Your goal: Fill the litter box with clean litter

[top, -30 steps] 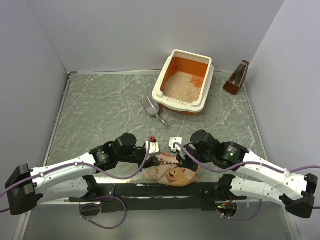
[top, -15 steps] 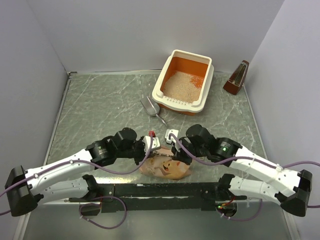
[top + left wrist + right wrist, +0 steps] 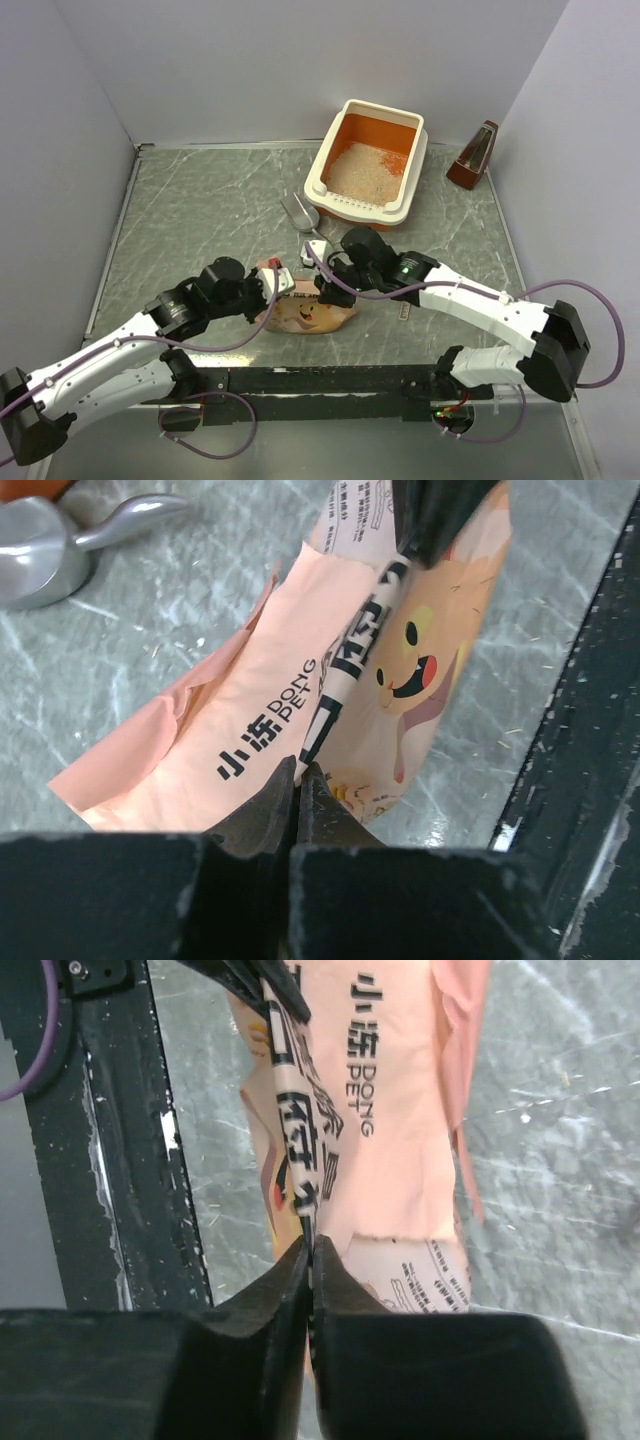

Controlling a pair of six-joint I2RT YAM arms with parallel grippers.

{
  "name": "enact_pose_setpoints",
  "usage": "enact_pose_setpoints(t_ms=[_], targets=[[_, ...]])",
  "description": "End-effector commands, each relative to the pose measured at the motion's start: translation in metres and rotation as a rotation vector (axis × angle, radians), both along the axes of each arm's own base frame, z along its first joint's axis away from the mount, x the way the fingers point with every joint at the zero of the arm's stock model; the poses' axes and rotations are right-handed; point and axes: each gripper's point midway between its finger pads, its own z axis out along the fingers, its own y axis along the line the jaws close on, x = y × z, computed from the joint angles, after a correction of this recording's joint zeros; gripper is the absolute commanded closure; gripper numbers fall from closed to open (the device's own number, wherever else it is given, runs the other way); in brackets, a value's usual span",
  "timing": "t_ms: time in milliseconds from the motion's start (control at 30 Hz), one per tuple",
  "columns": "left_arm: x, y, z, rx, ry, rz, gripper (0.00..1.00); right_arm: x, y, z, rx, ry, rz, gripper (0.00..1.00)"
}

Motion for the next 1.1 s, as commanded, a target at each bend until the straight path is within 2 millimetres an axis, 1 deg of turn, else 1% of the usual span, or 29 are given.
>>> enact_pose_setpoints(t_ms=[0, 67, 100, 133, 167, 233, 267, 333, 400, 467, 533, 600, 667, 733, 767, 800, 833, 867, 1067], targets=[[0.022, 0.021, 0.019, -0.039, -0.121, 0.142, 0.99, 0.013, 0.004, 0.018, -0.010, -0.024, -0.011, 0.70], [0.019, 0.022, 0.018, -0.056, -0.122, 0.144, 0.99, 0.018, 0.002, 0.020, -0.025, -0.046, -0.026, 0.64], [0.018, 0.022, 0.015, -0.057, -0.116, 0.140, 0.99, 0.023, -0.001, 0.028, -0.022, -0.081, -0.048, 0.58], [0.018, 0.022, 0.016, -0.067, -0.117, 0.143, 0.99, 0.026, -0.002, 0.031, -0.020, -0.105, -0.050, 0.54], [0.017, 0.021, 0.018, -0.073, -0.119, 0.137, 0.99, 0.027, -0.004, 0.043, 0.003, -0.141, -0.052, 0.53], [0.018, 0.021, 0.019, -0.076, -0.120, 0.145, 0.99, 0.031, -0.009, 0.056, 0.024, -0.208, -0.053, 0.48], [0.019, 0.022, 0.019, -0.073, -0.119, 0.150, 0.99, 0.030, -0.015, 0.061, 0.042, -0.243, -0.064, 0.43], [0.021, 0.023, 0.019, -0.068, -0.122, 0.163, 0.99, 0.033, -0.022, 0.067, 0.067, -0.304, -0.086, 0.39], [0.021, 0.023, 0.019, -0.072, -0.125, 0.166, 0.99, 0.030, -0.029, 0.073, 0.121, -0.360, -0.094, 0.34], [0.021, 0.024, 0.020, -0.077, -0.123, 0.170, 0.99, 0.028, -0.036, 0.077, 0.175, -0.416, -0.117, 0.26], [0.019, 0.023, 0.021, -0.085, -0.125, 0.165, 0.99, 0.026, -0.042, 0.074, 0.156, -0.455, -0.091, 0.25], [0.018, 0.024, 0.025, -0.101, -0.131, 0.168, 0.99, 0.025, -0.049, 0.061, 0.087, -0.476, -0.047, 0.23], [0.018, 0.024, 0.027, -0.111, -0.136, 0.170, 0.99, 0.027, -0.050, 0.050, 0.044, -0.472, -0.034, 0.23], [0.017, 0.025, 0.029, -0.124, -0.145, 0.167, 0.99, 0.025, -0.047, 0.047, 0.045, -0.474, 0.000, 0.23], [0.016, 0.025, 0.028, -0.125, -0.148, 0.166, 0.99, 0.021, -0.043, 0.042, 0.047, -0.467, 0.036, 0.23], [0.016, 0.025, 0.030, -0.134, -0.152, 0.165, 0.99, 0.023, -0.039, 0.043, 0.056, -0.488, 0.058, 0.23], [0.016, 0.026, 0.030, -0.133, -0.151, 0.164, 0.99, 0.024, -0.037, 0.039, 0.050, -0.485, 0.066, 0.23], [0.015, 0.025, 0.031, -0.136, -0.154, 0.162, 0.99, 0.022, -0.034, 0.038, 0.057, -0.488, 0.092, 0.24], [0.015, 0.025, 0.031, -0.141, -0.153, 0.160, 0.99, 0.027, -0.020, 0.037, 0.068, -0.508, 0.145, 0.25]])
